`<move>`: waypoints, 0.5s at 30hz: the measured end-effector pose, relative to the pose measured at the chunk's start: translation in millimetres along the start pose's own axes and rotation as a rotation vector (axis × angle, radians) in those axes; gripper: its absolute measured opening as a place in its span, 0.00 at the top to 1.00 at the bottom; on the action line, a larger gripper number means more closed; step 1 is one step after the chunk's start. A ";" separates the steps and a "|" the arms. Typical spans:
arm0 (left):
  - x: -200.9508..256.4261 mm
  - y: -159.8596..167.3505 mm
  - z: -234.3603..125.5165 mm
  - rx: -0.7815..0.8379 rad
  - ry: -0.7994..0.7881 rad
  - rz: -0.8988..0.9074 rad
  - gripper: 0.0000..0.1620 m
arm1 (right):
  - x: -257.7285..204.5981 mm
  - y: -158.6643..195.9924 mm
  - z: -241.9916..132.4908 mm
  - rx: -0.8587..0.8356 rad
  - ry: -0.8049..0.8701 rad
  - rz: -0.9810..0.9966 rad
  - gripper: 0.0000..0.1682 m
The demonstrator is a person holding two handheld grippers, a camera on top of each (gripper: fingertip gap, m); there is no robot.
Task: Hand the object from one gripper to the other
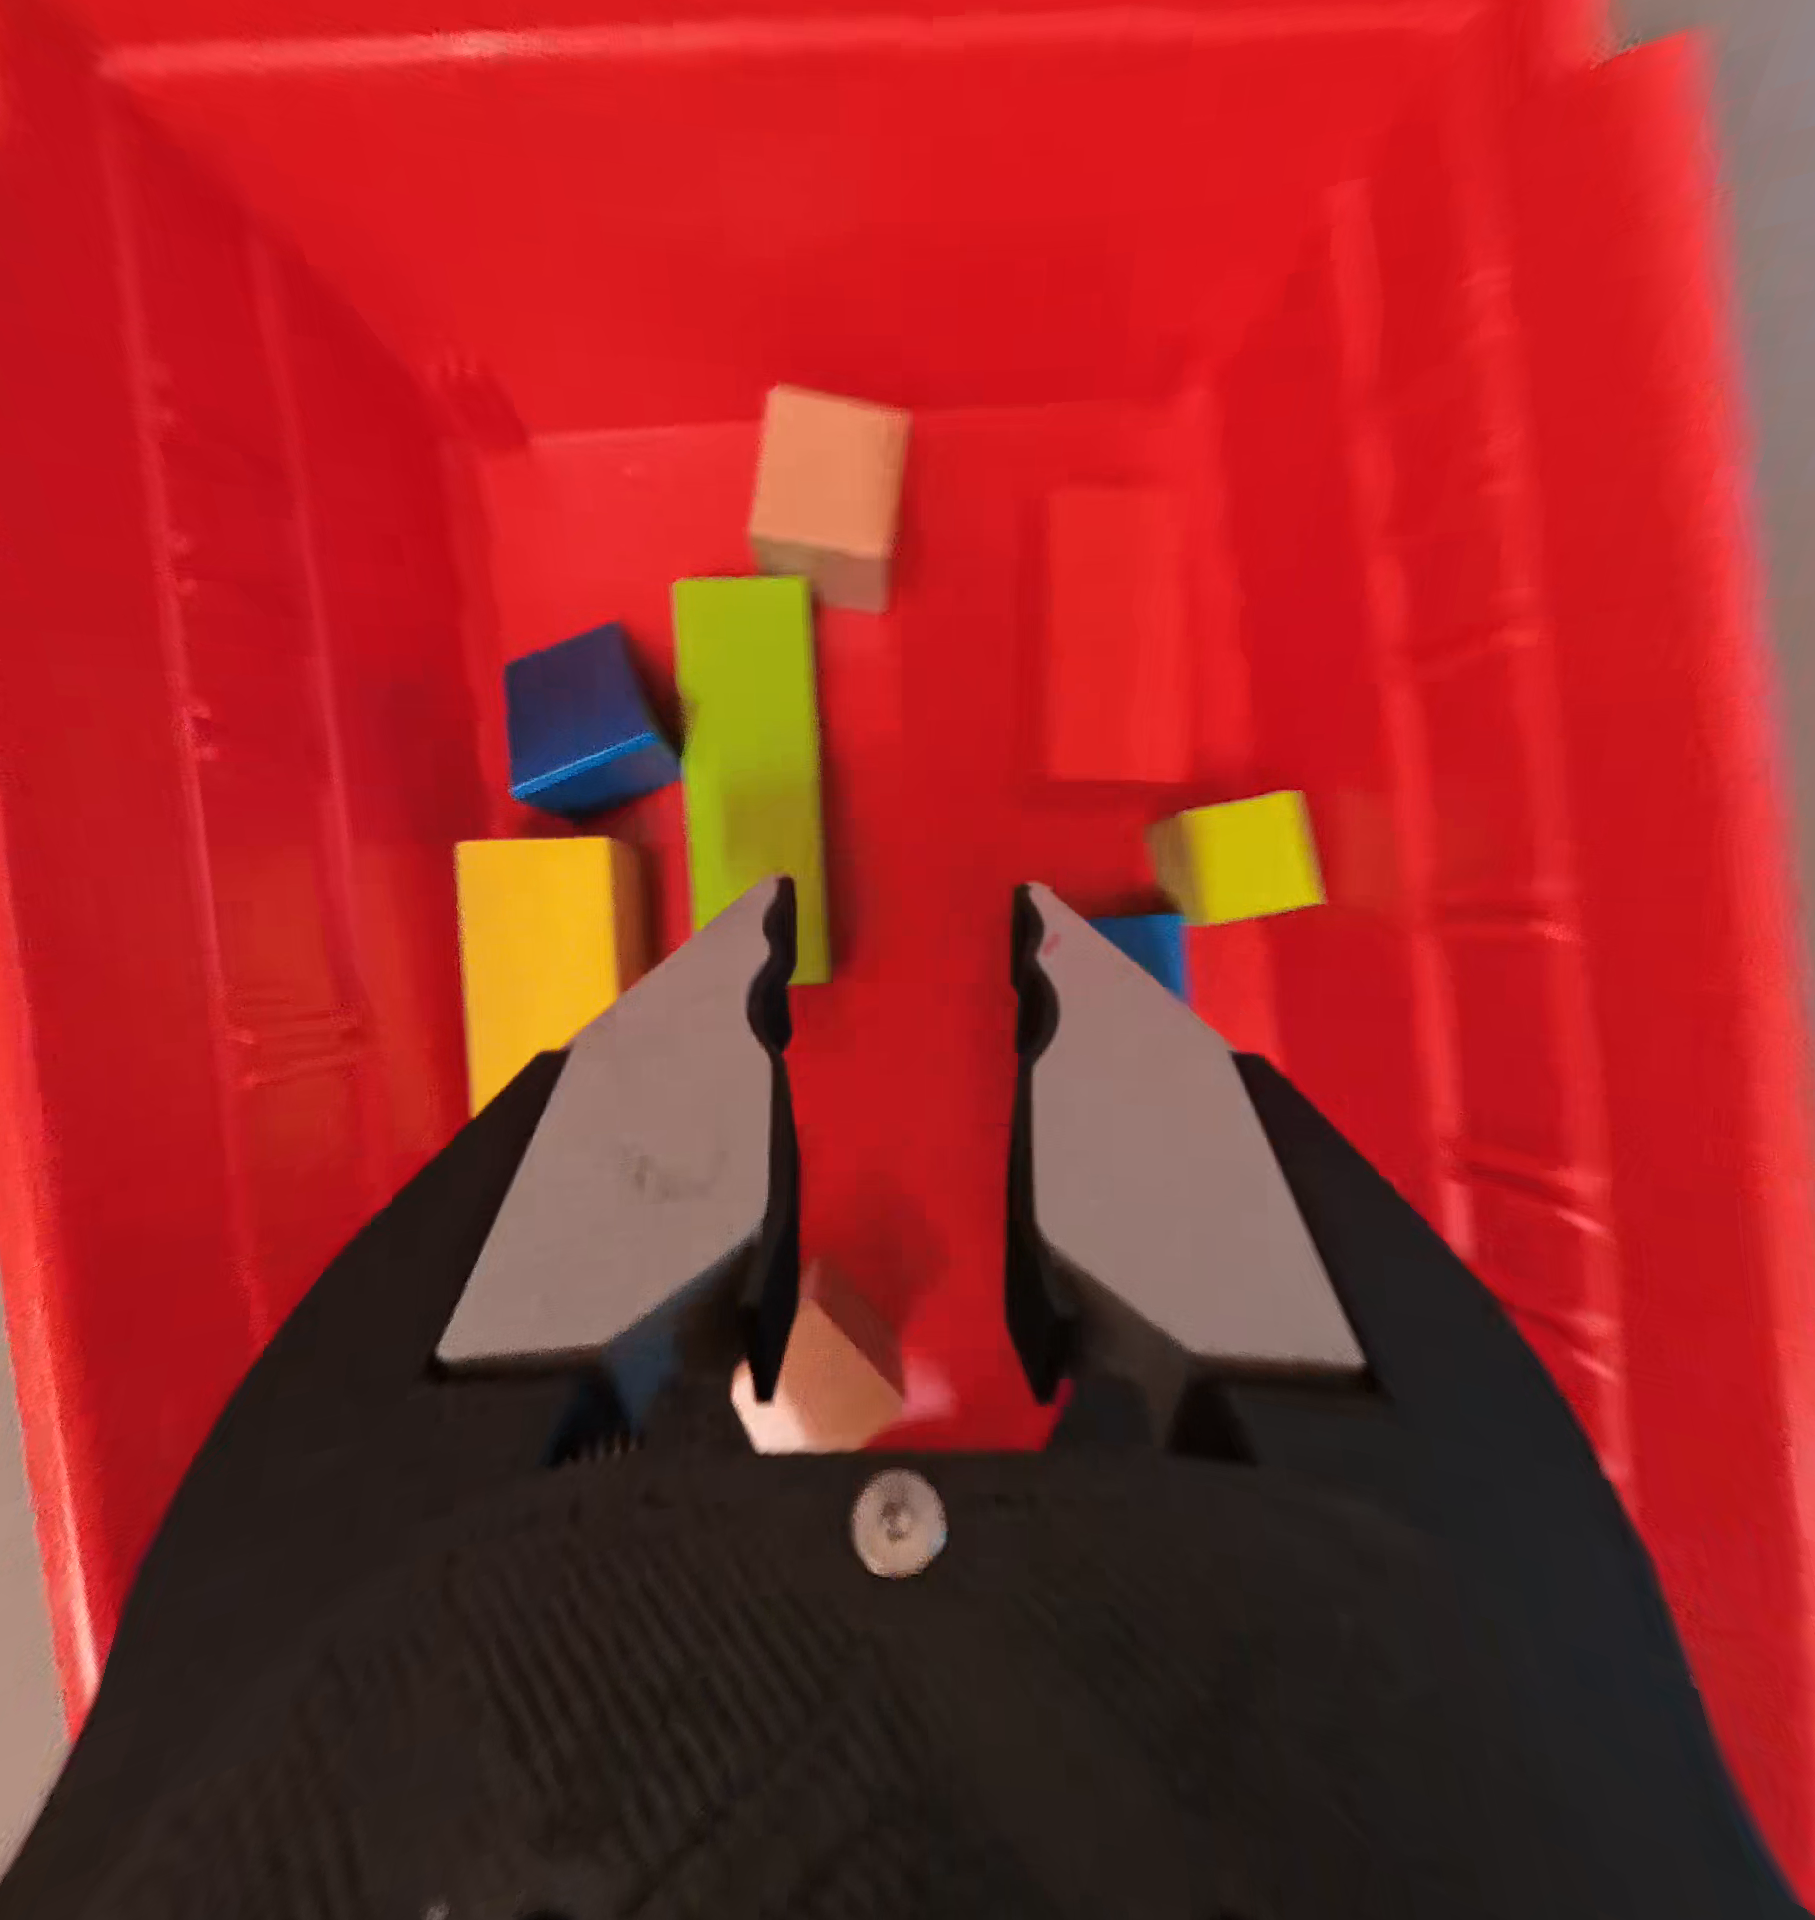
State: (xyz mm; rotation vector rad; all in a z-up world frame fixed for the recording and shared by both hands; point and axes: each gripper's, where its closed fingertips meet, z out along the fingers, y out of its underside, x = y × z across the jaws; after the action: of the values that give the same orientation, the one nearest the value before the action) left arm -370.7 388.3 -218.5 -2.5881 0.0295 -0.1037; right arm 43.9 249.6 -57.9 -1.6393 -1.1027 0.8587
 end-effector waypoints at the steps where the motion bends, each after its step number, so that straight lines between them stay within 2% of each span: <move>1: -9.6 3.8 8.3 -0.032 -0.034 -0.007 0.76 | 1.8 0.3 -1.5 0.002 0.006 0.000 0.74; 5: -30.0 17.4 32.2 -0.119 -0.087 -0.017 0.80 | 4.0 -2.4 -7.8 0.028 -0.028 0.029 0.73; 15: -24.1 10.0 39.1 -0.065 -0.070 -0.036 0.76 | 0.4 -7.2 -12.7 0.049 -0.051 0.023 0.74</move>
State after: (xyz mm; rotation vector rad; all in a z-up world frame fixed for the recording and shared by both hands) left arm -391.7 401.2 -258.6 -2.6561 -0.0401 -0.0254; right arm 53.5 247.0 -47.2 -1.5993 -1.0916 0.9402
